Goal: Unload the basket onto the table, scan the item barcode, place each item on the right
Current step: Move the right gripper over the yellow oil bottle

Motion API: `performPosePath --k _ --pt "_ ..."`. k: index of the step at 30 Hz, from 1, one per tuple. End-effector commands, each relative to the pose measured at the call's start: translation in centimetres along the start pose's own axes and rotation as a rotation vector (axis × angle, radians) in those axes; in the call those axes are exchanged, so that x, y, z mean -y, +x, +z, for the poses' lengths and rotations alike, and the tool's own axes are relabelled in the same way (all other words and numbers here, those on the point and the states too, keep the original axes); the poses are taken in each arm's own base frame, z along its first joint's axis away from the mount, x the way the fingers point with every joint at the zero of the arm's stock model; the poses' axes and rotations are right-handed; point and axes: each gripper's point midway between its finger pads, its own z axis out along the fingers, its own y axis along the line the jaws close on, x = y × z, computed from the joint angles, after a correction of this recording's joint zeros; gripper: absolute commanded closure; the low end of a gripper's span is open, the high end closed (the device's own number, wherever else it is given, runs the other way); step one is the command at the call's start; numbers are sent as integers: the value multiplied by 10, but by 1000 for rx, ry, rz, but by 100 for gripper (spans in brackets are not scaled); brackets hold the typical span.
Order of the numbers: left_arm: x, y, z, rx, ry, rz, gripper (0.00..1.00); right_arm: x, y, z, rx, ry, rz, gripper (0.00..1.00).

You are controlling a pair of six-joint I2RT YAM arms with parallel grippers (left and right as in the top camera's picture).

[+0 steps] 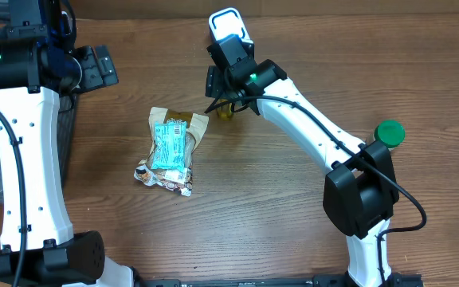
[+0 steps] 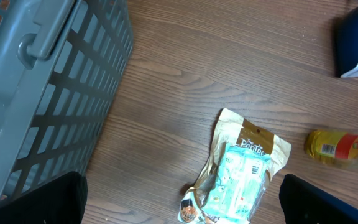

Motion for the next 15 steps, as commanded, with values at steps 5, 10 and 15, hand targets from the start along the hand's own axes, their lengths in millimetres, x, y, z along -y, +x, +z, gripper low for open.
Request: performPosePath --k 5,10,15 --pt "2 -1 3 -3 -2 11 0 3 11 16 -20 27 -12 28" --pt "2 -1 3 -3 -3 11 0 3 12 16 -24 30 -14 49" --pt "2 -1 3 -3 -3 11 1 8 17 15 -47 49 -25 51"
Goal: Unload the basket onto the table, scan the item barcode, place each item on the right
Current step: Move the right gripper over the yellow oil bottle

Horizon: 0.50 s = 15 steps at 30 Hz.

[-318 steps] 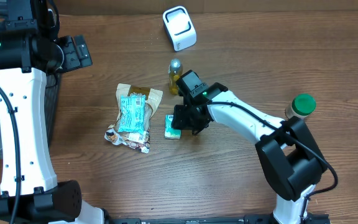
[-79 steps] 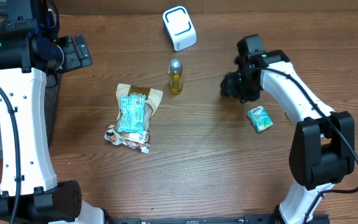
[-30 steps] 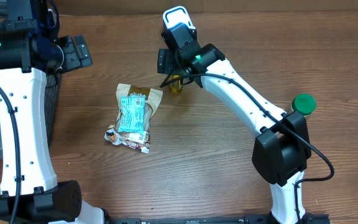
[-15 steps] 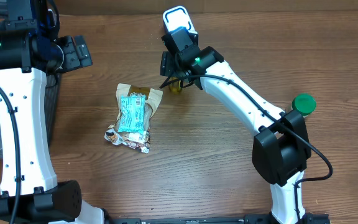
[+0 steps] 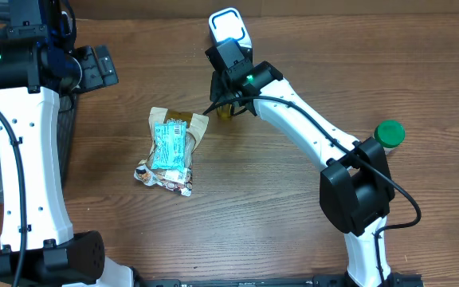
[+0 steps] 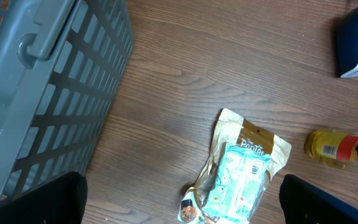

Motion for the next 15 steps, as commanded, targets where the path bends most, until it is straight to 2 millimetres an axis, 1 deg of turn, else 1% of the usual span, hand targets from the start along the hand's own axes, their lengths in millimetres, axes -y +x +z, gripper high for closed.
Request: performPosePath --k 1,3,5,7,8,11,15 --pt "2 -1 3 -3 -2 11 0 4 5 4 -11 25 -13 51" --pt "2 -1 3 -3 -2 11 1 7 4 -1 -15 31 -11 53" --pt "2 -1 3 -3 -2 11 0 11 1 -11 -13 33 -5 55" --pt "2 -1 3 -3 -2 11 0 14 -4 -24 -4 31 3 58" --pt "2 -1 3 -3 -2 11 0 17 -8 -35 4 29 10 62" --pt "2 -1 3 -3 -2 11 0 20 -11 -50 11 26 15 62" --pt "2 -1 4 -5 -3 11 0 22 -8 -54 -2 36 12 62"
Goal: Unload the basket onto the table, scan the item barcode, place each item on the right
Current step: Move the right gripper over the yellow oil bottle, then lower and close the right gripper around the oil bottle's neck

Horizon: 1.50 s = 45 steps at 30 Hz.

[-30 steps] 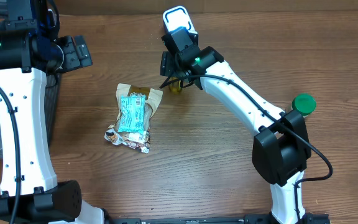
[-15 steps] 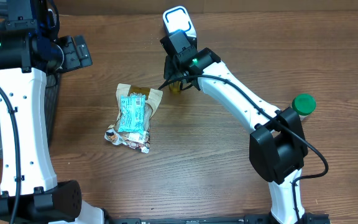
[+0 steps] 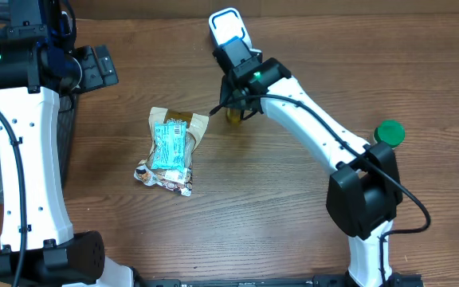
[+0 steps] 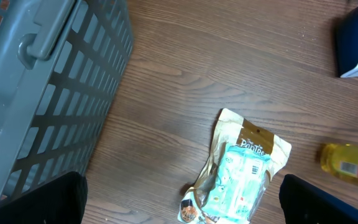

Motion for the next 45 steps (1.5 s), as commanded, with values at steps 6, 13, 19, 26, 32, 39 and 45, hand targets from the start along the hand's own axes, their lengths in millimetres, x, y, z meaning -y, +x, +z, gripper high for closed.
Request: performPosePath --k 6,13,19,26,32,39,45 --pt "2 -1 4 -5 -4 11 0 14 5 -33 -15 31 -5 62" --pt "3 -1 4 -6 -3 12 1 21 22 -35 -82 61 -10 62" --pt "2 -1 4 -6 -3 11 1 13 28 -36 -97 43 -23 59" --pt "2 -1 4 -6 -3 11 1 13 37 -37 -120 56 -40 53" --pt "2 -1 4 -6 -3 11 0 16 41 -38 -136 69 -42 27" --pt "2 -1 4 -6 -3 11 0 18 34 -43 -127 67 -120 2" --pt "2 -1 4 -6 -3 11 1 8 6 -96 -112 -33 -163 0"
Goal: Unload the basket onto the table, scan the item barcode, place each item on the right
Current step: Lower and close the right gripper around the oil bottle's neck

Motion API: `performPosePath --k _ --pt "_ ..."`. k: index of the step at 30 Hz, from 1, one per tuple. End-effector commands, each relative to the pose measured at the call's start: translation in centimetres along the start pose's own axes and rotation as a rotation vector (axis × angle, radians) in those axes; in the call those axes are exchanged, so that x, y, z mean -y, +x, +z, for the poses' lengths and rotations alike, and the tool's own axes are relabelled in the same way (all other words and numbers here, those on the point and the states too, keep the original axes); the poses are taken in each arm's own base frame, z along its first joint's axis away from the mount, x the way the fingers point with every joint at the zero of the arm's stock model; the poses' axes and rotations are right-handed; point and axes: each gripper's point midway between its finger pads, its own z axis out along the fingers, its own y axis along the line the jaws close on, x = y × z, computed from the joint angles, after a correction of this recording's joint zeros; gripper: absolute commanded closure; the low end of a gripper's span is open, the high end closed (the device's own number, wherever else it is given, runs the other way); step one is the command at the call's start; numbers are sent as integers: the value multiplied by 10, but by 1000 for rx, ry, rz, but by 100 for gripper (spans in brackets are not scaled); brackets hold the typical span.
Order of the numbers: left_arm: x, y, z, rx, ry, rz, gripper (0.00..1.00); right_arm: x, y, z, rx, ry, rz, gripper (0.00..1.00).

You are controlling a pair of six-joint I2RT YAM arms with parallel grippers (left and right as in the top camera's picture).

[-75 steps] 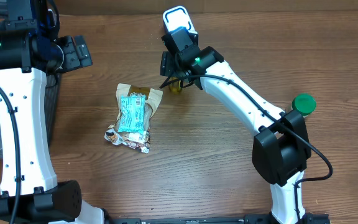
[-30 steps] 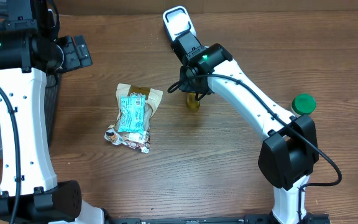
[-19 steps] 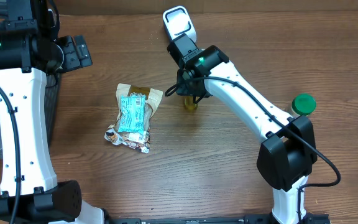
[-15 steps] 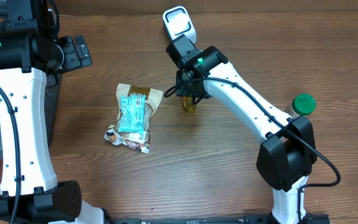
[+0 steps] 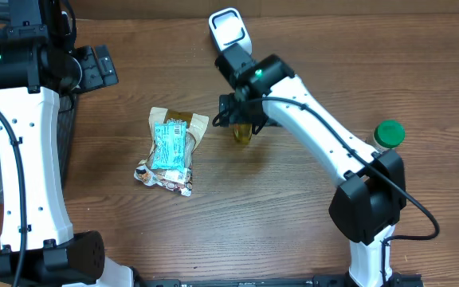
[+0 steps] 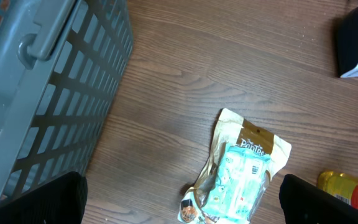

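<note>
A small yellow bottle [image 5: 241,132] sits just below my right gripper [image 5: 231,119], which looks shut on its top end; the jaws themselves are hidden under the wrist. The bottle [image 6: 345,188] also shows at the lower right of the left wrist view. The white and black scanner [image 5: 228,27] stands at the far edge, also seen as scanner. A teal and tan snack pouch [image 5: 170,150] lies left of the bottle. My left gripper [image 6: 182,200] hangs open high over the table.
A grey slatted basket [image 6: 42,81] stands at the far left, under the left arm. A green-capped item [image 5: 389,132] sits at the right, beside the right arm's elbow. Bare wood lies between pouch and basket.
My right gripper and the yellow bottle have moved together nearer and slightly right, away from the scanner. The left arm and the pouch have not moved.
My right gripper was at the yellow bottle just below the scanner, first beside it, then on its cap end. Afterwards bottle and gripper stood a little to the right, and now lower still, right of the pouch. The left gripper stayed open throughout.
</note>
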Motion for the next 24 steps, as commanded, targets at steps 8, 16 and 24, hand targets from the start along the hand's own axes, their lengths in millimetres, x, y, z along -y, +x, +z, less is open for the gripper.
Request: performPosePath --k 8,16,24 --pt "2 -1 4 -6 -3 11 1 -2 -16 -63 37 -136 -65 0" --pt "3 0 4 -6 -2 13 0 -1 -12 -14 -54 -56 -83 0" --pt "3 0 4 -6 -2 14 0 -7 -13 24 -97 -36 -126 0"
